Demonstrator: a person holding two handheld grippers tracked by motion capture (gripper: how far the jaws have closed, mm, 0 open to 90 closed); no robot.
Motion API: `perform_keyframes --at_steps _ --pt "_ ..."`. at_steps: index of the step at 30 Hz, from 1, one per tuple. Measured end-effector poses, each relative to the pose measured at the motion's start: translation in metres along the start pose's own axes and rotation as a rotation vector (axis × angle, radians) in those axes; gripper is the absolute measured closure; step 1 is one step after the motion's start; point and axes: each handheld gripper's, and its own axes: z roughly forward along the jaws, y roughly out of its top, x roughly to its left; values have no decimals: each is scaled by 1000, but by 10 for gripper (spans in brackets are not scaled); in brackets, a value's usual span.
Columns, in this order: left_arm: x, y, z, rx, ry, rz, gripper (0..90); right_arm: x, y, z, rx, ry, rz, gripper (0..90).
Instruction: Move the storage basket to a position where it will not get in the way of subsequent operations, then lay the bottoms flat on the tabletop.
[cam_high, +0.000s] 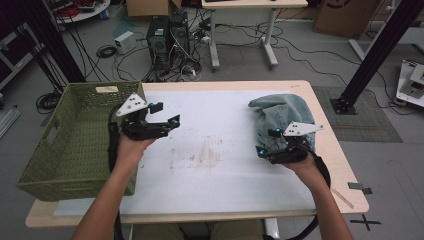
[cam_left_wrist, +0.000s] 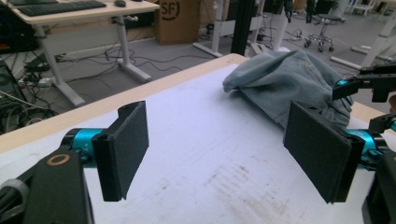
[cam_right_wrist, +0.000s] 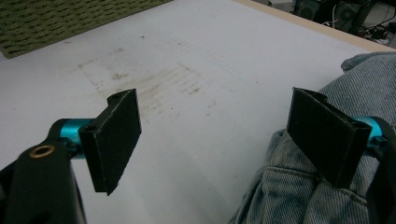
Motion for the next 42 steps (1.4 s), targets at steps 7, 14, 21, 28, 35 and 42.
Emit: perform_keyframes --at_steps 7,14,21,28,35,42 --pt "-21 -9 29 8 -39 30 224 -4 -2 -7 -3 -7 1 180" --pt "-31 -20 42 -5 -53 33 225 -7 -3 -11 -3 -13 5 180" --pt "-33 -25 48 4 -52 25 225 -9 -5 -15 -8 -21 10 180" --pt "-35 -31 52 17 -52 31 225 -11 -6 -17 -13 -28 11 180" --pt "-36 -34 54 28 -46 35 229 -10 -5 -17 -14 -41 15 180" --pt "-37 -37 57 36 -51 21 229 -16 -6 -22 -20 -147 53 190"
